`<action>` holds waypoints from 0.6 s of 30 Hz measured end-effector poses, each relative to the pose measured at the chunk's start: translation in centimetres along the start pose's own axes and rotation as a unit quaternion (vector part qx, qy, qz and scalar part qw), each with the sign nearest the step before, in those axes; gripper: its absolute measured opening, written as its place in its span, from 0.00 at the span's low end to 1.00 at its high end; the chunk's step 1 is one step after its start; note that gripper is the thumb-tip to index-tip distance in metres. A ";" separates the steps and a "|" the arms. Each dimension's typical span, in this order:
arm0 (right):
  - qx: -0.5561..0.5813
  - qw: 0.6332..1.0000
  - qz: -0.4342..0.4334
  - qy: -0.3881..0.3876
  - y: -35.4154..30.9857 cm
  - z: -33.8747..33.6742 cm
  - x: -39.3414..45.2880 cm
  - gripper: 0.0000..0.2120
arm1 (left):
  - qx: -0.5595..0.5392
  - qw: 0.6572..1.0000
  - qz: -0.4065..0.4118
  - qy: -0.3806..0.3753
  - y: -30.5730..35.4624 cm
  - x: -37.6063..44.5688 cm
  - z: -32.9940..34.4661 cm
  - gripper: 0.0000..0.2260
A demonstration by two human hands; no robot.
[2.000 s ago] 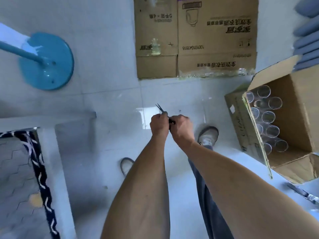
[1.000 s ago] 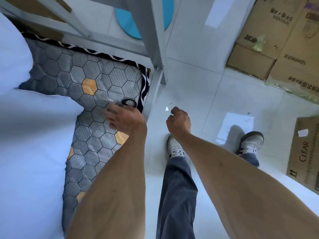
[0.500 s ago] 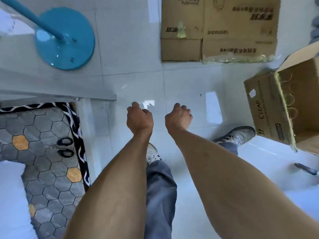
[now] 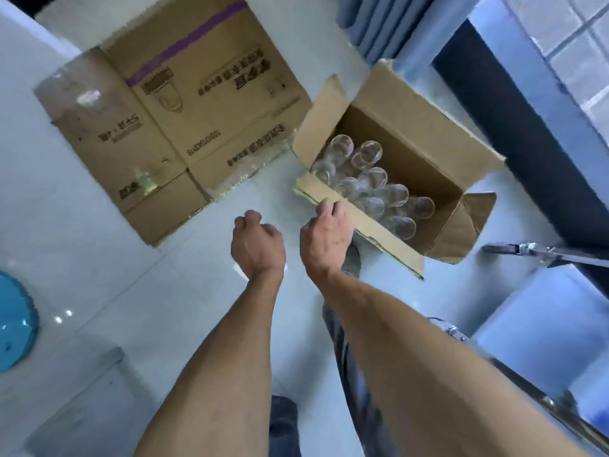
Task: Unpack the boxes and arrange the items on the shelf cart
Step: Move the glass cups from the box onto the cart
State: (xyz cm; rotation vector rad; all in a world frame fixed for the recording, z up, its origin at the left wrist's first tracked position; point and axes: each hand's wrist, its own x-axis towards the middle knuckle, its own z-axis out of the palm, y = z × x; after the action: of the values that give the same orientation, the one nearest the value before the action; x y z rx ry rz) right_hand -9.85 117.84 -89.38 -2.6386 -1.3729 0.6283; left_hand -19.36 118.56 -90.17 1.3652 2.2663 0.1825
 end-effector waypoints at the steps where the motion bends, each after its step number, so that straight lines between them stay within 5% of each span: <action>1: 0.003 1.000 0.011 0.003 1.5 -1.2 2.4 0.09 | -0.008 1.000 0.021 -0.006 3.5 0.2 1.3 0.11; 8: 0.038 0.968 0.236 -0.072 14.1 -4.8 13.5 0.17 | 0.060 0.974 0.163 -0.143 19.3 -0.6 11.2 0.10; 12: 0.087 0.930 0.347 -0.084 19.0 -4.1 14.6 0.16 | 0.156 0.950 0.177 -0.203 20.6 -1.4 15.0 0.11; 18: 0.091 0.925 0.362 -0.070 22.8 -0.7 15.5 0.14 | 0.256 0.902 0.279 -0.209 19.9 -0.7 19.6 0.12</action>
State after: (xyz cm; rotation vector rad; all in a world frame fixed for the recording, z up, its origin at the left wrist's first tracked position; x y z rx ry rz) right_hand 15.68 116.91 -99.84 -2.9367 -0.2728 0.9660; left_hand 5.89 125.19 -100.03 2.0686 1.5676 -0.5152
